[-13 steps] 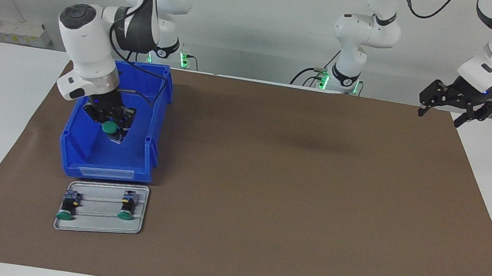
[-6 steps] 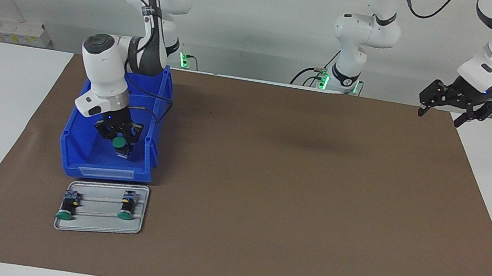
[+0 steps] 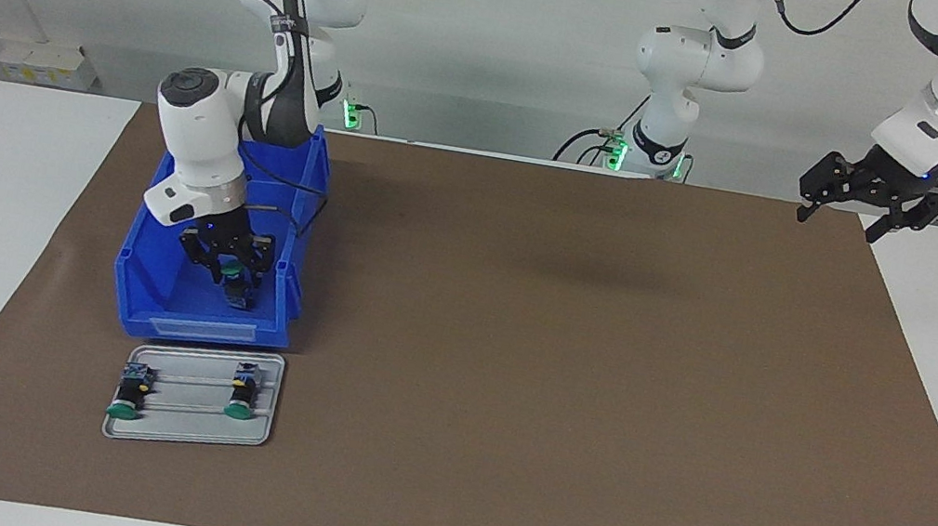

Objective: Place and press button with both arms
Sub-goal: 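Lower the button into the blue bin and open the right gripper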

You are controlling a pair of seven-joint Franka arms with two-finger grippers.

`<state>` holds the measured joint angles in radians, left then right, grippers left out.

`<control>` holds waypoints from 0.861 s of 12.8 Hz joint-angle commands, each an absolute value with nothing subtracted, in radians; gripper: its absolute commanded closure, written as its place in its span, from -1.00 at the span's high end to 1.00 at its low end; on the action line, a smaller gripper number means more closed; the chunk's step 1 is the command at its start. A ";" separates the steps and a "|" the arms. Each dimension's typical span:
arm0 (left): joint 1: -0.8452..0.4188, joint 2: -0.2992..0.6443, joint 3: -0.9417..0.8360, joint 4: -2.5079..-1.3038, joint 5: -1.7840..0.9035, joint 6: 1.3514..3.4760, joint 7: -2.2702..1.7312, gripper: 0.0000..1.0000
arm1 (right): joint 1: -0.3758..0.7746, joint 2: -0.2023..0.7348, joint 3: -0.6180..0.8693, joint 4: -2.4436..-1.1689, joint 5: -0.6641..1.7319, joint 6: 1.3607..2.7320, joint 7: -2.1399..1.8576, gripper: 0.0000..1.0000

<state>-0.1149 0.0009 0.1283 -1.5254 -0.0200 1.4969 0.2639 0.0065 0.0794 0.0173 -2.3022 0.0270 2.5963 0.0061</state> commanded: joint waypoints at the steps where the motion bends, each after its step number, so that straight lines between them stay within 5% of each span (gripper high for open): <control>1: -0.112 -0.021 0.123 -1.548 0.000 1.494 0.255 1.00 | -0.012 0.068 0.026 -2.318 0.055 2.603 -0.041 0.88; 5: -0.112 -0.021 0.123 -1.548 0.000 1.494 0.255 1.00 | -0.011 0.025 0.025 -2.286 0.054 2.570 -0.041 0.92; 11: -0.112 -0.021 0.121 -1.548 0.000 1.494 0.255 1.00 | -0.035 0.017 0.012 -1.878 0.054 1.993 -0.035 0.93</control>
<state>-0.1149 0.0009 0.1283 -1.5254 -0.0200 1.4969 0.2639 0.0000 0.0074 0.0093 -1.9806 0.0270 2.1195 0.0047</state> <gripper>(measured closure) 0.000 0.035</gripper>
